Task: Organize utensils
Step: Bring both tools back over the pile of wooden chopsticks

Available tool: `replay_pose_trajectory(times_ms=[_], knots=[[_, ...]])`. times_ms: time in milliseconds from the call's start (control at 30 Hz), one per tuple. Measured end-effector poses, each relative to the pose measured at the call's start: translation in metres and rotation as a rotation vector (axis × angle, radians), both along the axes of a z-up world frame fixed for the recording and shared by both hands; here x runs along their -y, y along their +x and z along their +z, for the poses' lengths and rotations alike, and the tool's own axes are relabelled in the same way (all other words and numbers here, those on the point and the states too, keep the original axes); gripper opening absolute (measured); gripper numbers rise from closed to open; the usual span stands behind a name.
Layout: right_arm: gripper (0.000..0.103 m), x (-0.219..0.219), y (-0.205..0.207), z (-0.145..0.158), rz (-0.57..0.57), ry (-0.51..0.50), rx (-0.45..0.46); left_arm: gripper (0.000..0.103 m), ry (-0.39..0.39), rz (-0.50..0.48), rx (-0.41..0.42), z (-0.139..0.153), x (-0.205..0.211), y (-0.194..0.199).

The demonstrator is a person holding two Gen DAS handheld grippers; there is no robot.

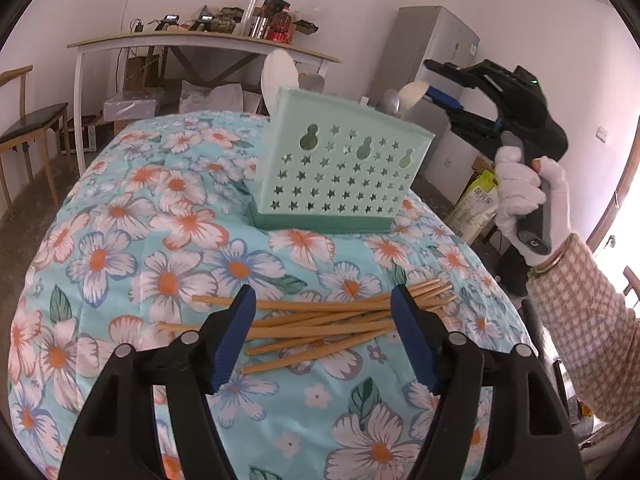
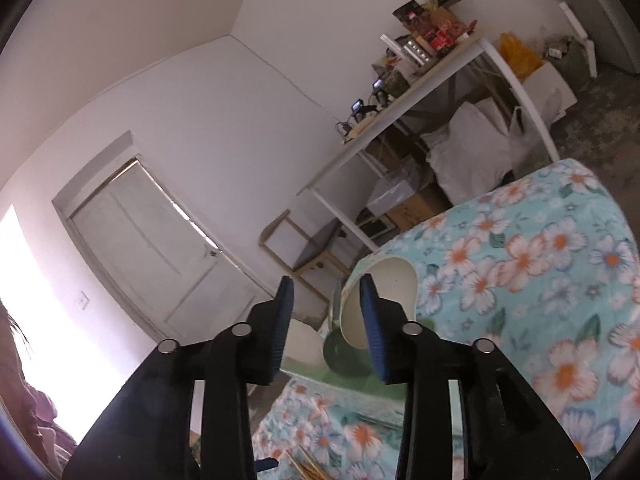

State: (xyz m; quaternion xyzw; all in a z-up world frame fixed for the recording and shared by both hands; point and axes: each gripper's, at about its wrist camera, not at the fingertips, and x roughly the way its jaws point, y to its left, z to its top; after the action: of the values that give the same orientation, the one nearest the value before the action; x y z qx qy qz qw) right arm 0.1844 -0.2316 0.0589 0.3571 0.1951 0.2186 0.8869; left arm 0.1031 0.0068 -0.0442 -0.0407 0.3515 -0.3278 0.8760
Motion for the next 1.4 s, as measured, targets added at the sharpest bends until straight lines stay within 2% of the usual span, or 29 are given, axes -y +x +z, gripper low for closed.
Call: replay_pose_trajectory(times_ms=[200,400,533,733,833,1100,1400], knots=[[0.045,-0.001,-0.011,-0.003,-0.018,-0.031,-0.041,0.068,-0.010,-0.016,0.002,0.001,0.005,-0.005],[0.055,-0.018,-0.015,0.004,-0.065,-0.207,-0.106,0.068,-0.018,-0.024,0.008,0.003,0.008,-0.010],[0.055,-0.030,-0.024,0.008,-0.110,-0.339,-0.147,0.068,-0.023,-0.028,0.012,0.003,0.009,-0.012],[0.055,-0.044,-0.058,0.011,-0.129,-0.418,-0.140,0.069,-0.036,-0.016,0.025,0.003,0.003,-0.013],[0.055,-0.050,-0.075,0.008,-0.129,-0.442,-0.151,0.069,-0.038,-0.018,0.022,0.002,0.003,-0.015],[0.057,-0.069,-0.118,-0.028,-0.137,-0.500,-0.282,0.071,-0.028,-0.029,0.035,0.000,0.005,-0.021],[0.057,-0.075,-0.129,-0.060,-0.136,-0.435,-0.377,0.072,-0.014,-0.032,0.024,-0.005,0.009,-0.020]])
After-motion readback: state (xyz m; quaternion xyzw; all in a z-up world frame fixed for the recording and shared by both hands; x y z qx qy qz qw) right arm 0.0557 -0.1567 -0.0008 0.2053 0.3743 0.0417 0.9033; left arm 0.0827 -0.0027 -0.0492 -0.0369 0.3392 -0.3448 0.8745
